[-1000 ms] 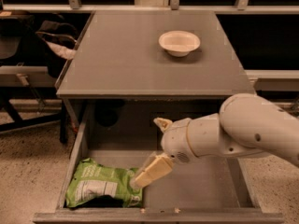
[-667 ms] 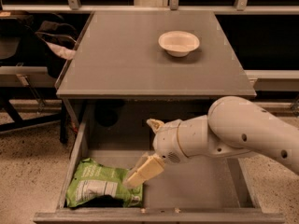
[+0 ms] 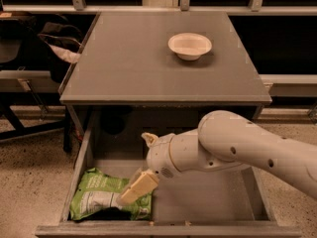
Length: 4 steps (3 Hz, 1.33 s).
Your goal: Pick green rice chip bag from top drawer and place on counter
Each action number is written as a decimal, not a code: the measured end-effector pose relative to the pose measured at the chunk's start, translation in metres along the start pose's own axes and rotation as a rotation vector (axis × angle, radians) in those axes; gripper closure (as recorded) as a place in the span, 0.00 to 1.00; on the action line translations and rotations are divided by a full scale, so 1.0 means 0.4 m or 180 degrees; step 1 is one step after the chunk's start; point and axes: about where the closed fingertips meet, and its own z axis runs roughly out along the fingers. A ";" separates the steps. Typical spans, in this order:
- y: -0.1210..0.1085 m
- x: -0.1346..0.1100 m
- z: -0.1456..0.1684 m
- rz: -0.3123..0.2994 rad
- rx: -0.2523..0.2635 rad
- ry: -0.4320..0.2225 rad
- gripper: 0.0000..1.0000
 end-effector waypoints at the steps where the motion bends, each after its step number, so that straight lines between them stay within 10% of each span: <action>1: 0.000 0.005 0.036 -0.0008 0.0007 0.0027 0.00; 4: -0.001 0.041 0.083 0.0105 0.0087 0.0075 0.00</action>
Offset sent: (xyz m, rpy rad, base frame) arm 0.0066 0.0183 -0.0329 -0.0282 0.0146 -0.0184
